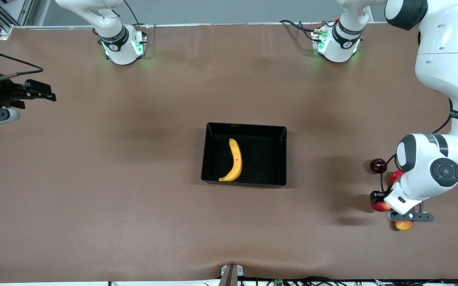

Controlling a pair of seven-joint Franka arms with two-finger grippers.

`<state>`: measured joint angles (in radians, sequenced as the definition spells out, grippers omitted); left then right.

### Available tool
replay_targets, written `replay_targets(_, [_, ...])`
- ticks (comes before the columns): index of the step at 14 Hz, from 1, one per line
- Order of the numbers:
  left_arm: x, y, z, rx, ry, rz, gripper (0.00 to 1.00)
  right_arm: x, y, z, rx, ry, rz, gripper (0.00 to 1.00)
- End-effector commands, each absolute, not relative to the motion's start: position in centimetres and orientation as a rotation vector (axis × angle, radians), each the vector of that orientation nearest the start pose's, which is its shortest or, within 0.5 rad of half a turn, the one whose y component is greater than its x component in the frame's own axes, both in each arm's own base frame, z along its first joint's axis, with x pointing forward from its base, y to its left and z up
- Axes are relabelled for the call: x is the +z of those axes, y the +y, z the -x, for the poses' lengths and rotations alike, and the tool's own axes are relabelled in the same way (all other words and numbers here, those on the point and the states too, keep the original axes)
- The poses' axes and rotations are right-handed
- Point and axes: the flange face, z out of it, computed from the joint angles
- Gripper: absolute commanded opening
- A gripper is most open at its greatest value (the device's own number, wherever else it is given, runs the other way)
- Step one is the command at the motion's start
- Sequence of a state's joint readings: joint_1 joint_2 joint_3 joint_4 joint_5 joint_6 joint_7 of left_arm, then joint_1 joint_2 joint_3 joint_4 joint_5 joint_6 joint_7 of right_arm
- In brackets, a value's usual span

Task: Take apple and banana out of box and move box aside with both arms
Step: 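Lower the apple onto the table and open the left gripper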

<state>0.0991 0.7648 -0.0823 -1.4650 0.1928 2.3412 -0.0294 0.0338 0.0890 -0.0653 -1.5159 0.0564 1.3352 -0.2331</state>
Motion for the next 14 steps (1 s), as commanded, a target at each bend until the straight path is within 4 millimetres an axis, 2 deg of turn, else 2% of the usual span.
replay_targets(1, [22.5, 2.6, -73.9, -0.223, 0.087, 3.036, 0.00, 58.5, -1.2, -55.4, 0.398, -0.297, 3.009, 1.00])
replay_targets(2, [22.5, 2.7, -74.1, -0.228, 0.086, 3.035, 0.16, 58.4, -1.3, -55.5, 0.398, -0.294, 3.011, 1.00])
replay_targets(3, [22.6, 2.7, -74.1, -0.230, 0.093, 3.035, 0.53, 58.4, -1.4, -55.5, 0.398, -0.292, 3.011, 1.00])
replay_targets(4, [22.9, 2.8, -74.2, -0.236, 0.098, 3.034, 1.00, 58.6, -1.3, -55.5, 0.393, -0.294, 3.011, 1.00])
replay_targets(6, [24.1, 2.0, -74.3, -0.247, 0.099, 3.036, 1.00, 58.4, -1.1, -55.5, 0.398, -0.299, 3.010, 1.00])
replay_targets(9, [27.8, 1.4, -74.4, -0.277, 0.097, 3.034, 1.00, 58.4, -1.2, -55.5, 0.400, -0.294, 3.009, 1.00])
replay_targets(10, [29.7, 0.8, -74.2, -0.277, 0.101, 3.032, 1.00, 58.4, -1.1, -55.5, 0.398, -0.299, 3.009, 1.00])
replay_targets(12, [33.1, -3.8, -73.9, -0.307, 0.158, 3.042, 1.00, 58.4, -1.2, -55.5, 0.400, -0.294, 3.009, 1.00])
replay_targets(13, [34.1, -6.3, -73.6, -0.317, 0.146, 3.049, 1.00, 58.4, -1.3, -55.5, 0.398, -0.292, 3.009, 1.00])
replay_targets(14, [34.2, -9.1, -73.3, -0.316, 0.124, 3.060, 1.00, 58.5, -1.2, -55.5, 0.395, -0.294, 3.010, 1.00])
